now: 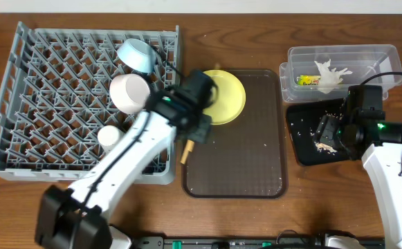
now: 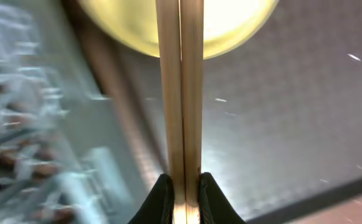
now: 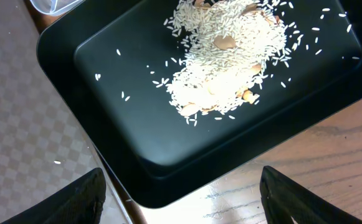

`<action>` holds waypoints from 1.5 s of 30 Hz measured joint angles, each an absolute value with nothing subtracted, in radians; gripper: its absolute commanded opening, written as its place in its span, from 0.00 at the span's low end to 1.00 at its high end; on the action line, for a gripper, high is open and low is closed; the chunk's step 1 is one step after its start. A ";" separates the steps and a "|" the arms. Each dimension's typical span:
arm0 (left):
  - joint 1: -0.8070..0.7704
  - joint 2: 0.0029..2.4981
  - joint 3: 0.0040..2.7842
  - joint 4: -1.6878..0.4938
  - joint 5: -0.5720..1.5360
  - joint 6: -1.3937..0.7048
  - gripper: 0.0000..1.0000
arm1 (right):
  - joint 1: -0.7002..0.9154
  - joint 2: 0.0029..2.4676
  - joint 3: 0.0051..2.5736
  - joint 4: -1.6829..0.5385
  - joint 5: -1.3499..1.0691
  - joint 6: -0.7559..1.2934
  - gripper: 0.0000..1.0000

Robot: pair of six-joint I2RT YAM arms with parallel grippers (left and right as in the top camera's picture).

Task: Sort waste into correct bins and load items into the dishwasher rack
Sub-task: 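Grasp the chopsticks and stand them upright in the rack, then reach the left gripper to the yellow plate and grasp its edge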

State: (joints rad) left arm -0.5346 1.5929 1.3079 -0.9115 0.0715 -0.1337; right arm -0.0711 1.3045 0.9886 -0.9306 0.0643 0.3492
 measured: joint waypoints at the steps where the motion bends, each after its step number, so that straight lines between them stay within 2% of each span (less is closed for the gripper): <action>1: -0.512 1.586 1.311 -0.911 0.062 -0.122 0.10 | -0.071 1.304 0.989 -0.931 0.064 0.349 0.77; 12: -0.295 1.577 1.316 -0.870 0.020 -0.076 0.10 | -0.071 1.304 0.989 -0.931 0.064 0.349 0.77; 29: -0.282 1.725 1.316 -0.829 0.069 -0.073 0.10 | -0.071 1.304 0.989 -0.933 0.064 0.349 0.77; 31: -0.282 1.737 1.316 -0.829 0.070 -0.073 0.15 | -0.071 1.304 0.989 -0.934 0.064 0.349 0.77; 33: -0.282 1.740 1.316 -0.829 0.072 -0.070 0.41 | -0.071 1.304 0.989 -0.934 0.064 0.349 0.77; 34: -0.282 1.740 1.316 -0.829 0.067 -0.075 0.50 | -0.071 1.304 0.989 -0.934 0.064 0.349 0.77; 36: -0.273 1.739 1.316 -0.830 0.044 -0.068 0.61 | -0.071 1.304 0.989 -0.934 0.064 0.349 0.77; 38: -0.264 1.739 1.317 -0.829 0.038 -0.066 0.66 | -0.071 1.304 0.989 -0.935 0.064 0.349 0.77; 45: -0.267 1.723 1.327 -0.827 0.030 -0.070 0.67 | -0.071 1.304 0.989 -0.935 0.064 0.349 0.77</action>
